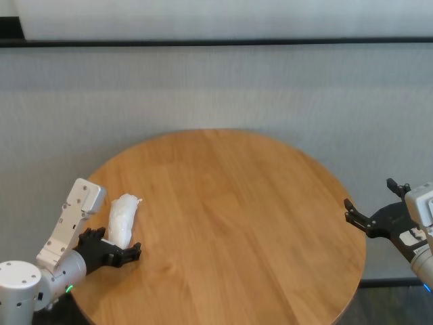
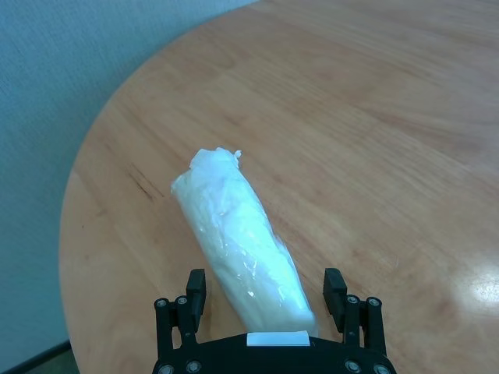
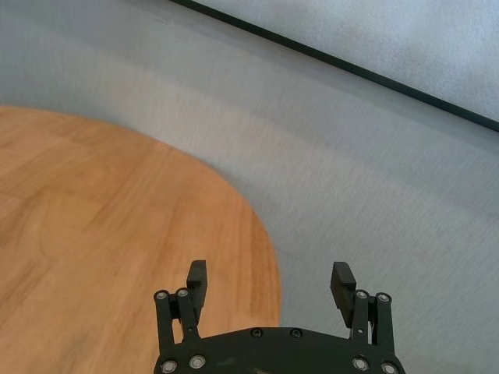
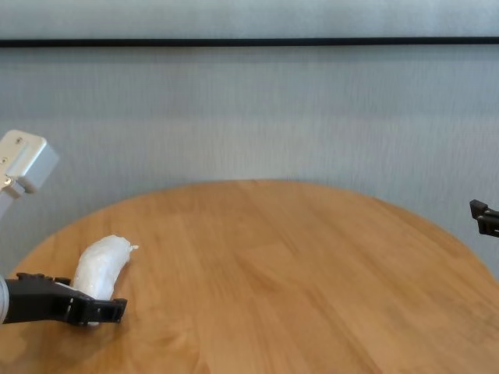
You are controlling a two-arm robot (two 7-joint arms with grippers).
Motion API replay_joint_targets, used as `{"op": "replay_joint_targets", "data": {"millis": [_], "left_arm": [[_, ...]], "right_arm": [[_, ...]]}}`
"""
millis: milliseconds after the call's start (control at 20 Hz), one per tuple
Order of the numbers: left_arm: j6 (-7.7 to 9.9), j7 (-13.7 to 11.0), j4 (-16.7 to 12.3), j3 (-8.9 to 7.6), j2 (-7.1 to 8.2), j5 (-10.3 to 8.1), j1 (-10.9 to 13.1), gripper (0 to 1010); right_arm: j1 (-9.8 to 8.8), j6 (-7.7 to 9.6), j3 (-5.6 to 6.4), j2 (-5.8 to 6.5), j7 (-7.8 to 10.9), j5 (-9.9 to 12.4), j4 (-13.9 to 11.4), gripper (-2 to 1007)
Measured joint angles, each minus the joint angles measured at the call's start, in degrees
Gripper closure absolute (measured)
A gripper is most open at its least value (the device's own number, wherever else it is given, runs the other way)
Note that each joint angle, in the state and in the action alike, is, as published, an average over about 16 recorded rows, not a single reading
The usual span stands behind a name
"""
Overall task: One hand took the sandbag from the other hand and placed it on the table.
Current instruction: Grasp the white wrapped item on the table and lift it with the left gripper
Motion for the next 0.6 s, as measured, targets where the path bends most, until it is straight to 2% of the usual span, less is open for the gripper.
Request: {"op": "replay_joint_targets", "data": {"millis": [300,600], "left_arm": [[0.04,-0.04,0.0,0.02,0.01,-0.13,0.0,69],[0.08,-0.06,0.01,0.05,0.03,-0.22,-0.01,195]], "right_arm": [[0.0,0.0,0.0,0.0,0.0,0.0,0.0,5],[0.0,0.0,0.0,0.0,0.0,0.0,0.0,5]]}}
